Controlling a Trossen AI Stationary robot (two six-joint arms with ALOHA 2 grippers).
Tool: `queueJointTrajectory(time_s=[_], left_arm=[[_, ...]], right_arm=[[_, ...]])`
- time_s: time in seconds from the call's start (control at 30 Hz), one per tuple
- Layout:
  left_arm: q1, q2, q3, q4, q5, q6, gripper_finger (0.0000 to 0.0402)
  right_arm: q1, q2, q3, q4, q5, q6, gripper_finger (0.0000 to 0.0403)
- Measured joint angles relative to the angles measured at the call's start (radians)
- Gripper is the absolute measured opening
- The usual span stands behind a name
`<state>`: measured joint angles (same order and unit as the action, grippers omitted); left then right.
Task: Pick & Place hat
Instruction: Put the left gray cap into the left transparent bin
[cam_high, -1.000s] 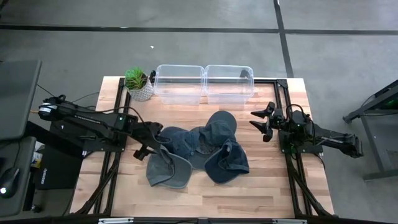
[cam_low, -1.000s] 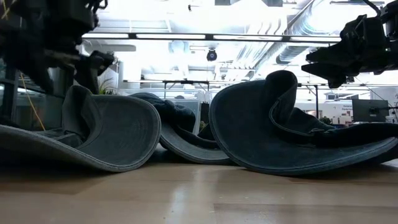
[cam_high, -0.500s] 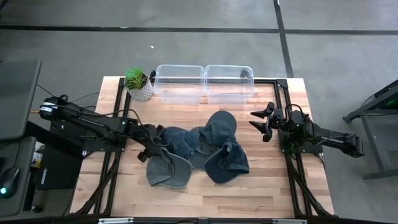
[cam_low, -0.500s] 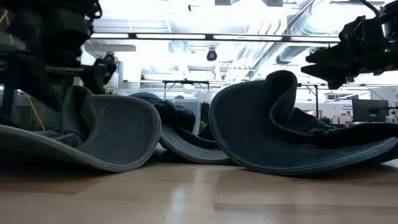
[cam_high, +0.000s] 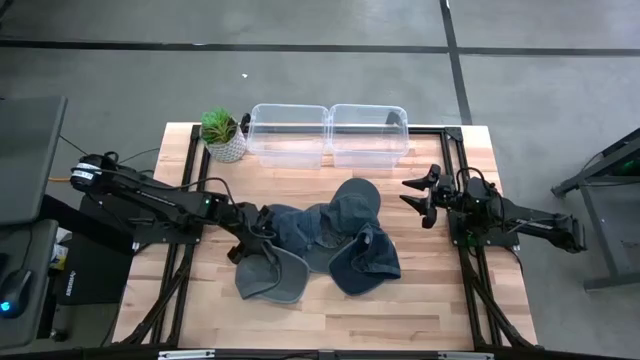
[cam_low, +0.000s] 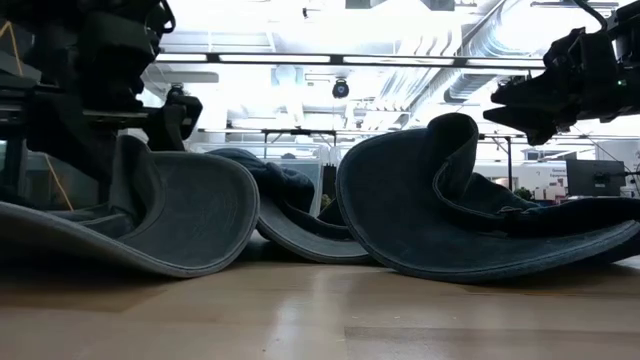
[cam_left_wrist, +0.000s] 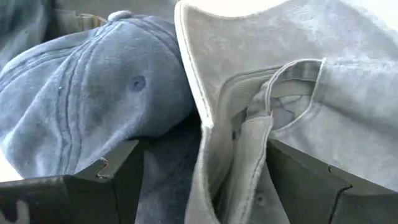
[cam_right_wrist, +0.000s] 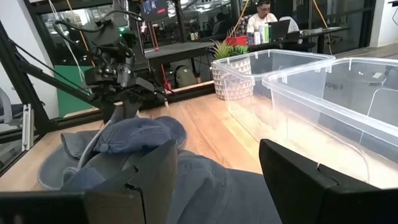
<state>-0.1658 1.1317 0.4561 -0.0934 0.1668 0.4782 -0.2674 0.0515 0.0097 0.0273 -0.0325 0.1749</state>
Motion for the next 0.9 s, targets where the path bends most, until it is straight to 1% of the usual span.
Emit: queueJointTrajectory(time_s=[0.2, 0.3, 0.4, 0.53, 0.77, 0.9], left_arm=[[-0.001, 0.013, 0.000, 0.021, 0.002, -0.003, 0.0274], [-0.001, 0.013, 0.000, 0.018, 0.002, -0.003, 0.0257], [-0.001, 0.013, 0.000, 0.017, 0.002, -0.012, 0.0223], [-0.001, 0.013, 0.000, 0.011, 0.005, -0.014, 0.0166], [0.001, 0.013, 0.000, 0.009, 0.055, -0.022, 0.0067], [0.002, 0.013, 0.001, 0.014, 0.075, -0.092, 0.0016]], right_arm=[[0.000, 0.000, 0.000, 0.000, 0.000, 0.000, 0.0222], [0.000, 0.000, 0.000, 0.000, 0.000, 0.000, 0.0222], [0.000, 0.000, 0.000, 0.000, 0.000, 0.000, 0.0222], [0.000, 0.000, 0.000, 0.000, 0.000, 0.000, 0.0222], [0.000, 0.000, 0.000, 0.000, 0.000, 0.000, 0.0222], [0.000, 0.000, 0.000, 0.000, 0.000, 0.000, 0.0222]])
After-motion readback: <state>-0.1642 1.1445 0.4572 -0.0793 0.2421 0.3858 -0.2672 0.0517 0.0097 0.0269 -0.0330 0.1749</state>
